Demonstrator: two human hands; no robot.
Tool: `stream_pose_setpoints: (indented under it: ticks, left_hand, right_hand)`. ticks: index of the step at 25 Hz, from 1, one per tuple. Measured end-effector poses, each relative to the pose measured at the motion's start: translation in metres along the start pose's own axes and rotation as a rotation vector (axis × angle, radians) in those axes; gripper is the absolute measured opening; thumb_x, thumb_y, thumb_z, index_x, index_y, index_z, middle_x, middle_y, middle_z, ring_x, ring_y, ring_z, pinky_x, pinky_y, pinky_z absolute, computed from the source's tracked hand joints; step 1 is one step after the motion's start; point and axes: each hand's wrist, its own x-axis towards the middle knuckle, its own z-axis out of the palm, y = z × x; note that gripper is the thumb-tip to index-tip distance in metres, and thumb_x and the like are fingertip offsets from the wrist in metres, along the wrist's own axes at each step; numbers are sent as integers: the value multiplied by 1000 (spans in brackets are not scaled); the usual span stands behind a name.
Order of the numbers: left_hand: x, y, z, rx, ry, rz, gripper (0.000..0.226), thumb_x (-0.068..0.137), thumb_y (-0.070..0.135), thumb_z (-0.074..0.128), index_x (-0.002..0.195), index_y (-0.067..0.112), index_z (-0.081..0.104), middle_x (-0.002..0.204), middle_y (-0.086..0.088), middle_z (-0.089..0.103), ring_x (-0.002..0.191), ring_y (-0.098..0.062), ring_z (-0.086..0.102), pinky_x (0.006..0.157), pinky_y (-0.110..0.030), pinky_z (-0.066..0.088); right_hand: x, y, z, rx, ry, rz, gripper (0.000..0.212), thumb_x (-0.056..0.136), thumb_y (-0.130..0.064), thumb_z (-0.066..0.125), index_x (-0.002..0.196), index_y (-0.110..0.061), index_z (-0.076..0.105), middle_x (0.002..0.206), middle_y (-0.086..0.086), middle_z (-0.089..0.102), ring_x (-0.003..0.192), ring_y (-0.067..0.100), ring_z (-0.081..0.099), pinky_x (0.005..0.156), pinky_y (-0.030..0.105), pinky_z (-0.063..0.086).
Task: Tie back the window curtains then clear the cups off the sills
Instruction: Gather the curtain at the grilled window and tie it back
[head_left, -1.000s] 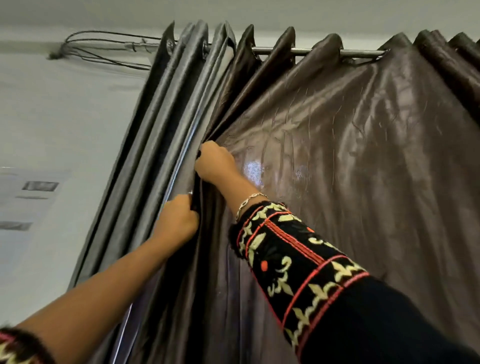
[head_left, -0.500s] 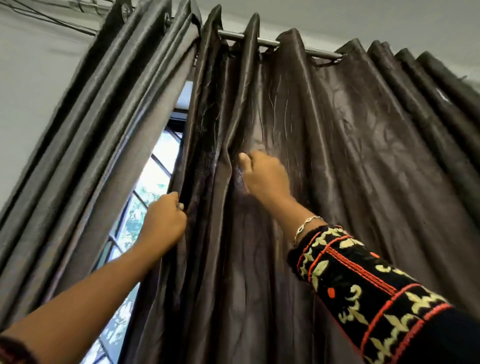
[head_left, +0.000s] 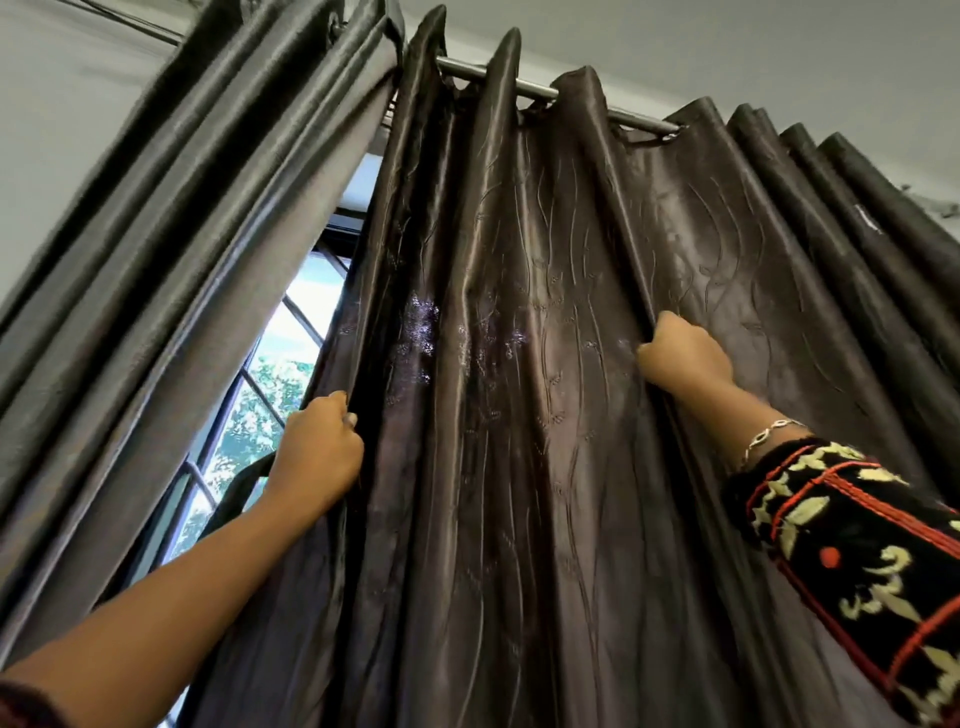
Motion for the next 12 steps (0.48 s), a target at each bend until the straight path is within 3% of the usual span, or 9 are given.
stream_pose_setpoints:
  ticks: [4, 6, 10, 12]
  left_hand:
    - [0, -4, -11, 4, -6, 3, 37, 90, -2, 43, 59, 11, 28, 61, -11, 43, 85, -42, 53, 63, -35, 28]
    - [2, -7, -17, 29, -7, -2, 38, 91, -2, 43, 58, 10, 27, 57, -7, 36, 83, -41, 52, 60, -35, 25]
    - [8, -16, -29, 7, -25, 11, 16, 91, 0, 42, 80, -7, 52, 78, -27, 58, 85, -40, 56, 68, -40, 39]
    - [9, -19, -33, 5, -35, 13, 15, 91, 0, 42, 85, -8, 54, 85, -28, 61, 86, -39, 56, 70, -40, 40]
  right_hand:
    - [-19, -38, 16, -30, 41, -220, 14, 91, -8, 40, 102, -3, 46, 113, 22, 58, 104, 40, 54, 77, 40, 41]
    - [-26, -63, 22, -21, 42, -246, 19, 90, -5, 38, 106, -2, 48, 114, 21, 58, 106, 40, 53, 78, 39, 42]
    - [-32, -108, 32, 39, 7, -268, 26, 90, -8, 38, 113, -2, 49, 121, 20, 56, 111, 38, 52, 80, 37, 41]
    - [-37, -130, 35, 87, -25, -286, 27, 91, -9, 38, 115, -3, 50, 123, 20, 55, 113, 38, 51, 84, 38, 42]
